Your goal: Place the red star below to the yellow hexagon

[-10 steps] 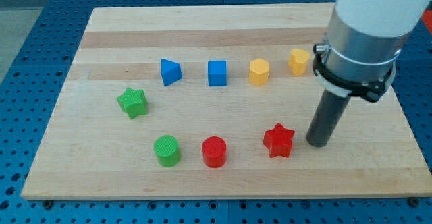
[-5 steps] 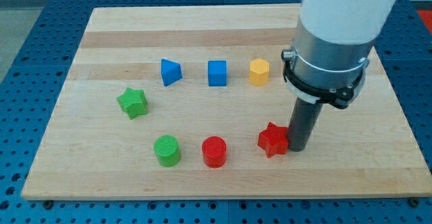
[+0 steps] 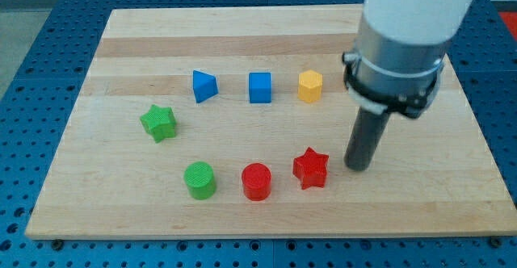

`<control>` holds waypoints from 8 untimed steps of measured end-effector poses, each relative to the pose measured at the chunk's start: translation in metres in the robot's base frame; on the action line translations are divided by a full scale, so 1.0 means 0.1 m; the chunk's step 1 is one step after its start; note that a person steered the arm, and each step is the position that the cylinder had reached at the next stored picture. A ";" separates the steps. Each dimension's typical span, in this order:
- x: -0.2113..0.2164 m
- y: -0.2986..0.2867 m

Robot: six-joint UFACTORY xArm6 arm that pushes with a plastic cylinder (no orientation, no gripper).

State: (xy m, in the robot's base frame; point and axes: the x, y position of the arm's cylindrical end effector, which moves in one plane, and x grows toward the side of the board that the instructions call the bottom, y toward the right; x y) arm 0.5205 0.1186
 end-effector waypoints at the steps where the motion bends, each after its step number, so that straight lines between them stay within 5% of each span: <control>1: -0.44 -0.18; 3: -0.59 -0.75; 5: -0.13 -0.79; 8: -0.05 -0.79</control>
State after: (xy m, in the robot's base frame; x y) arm 0.5158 0.0391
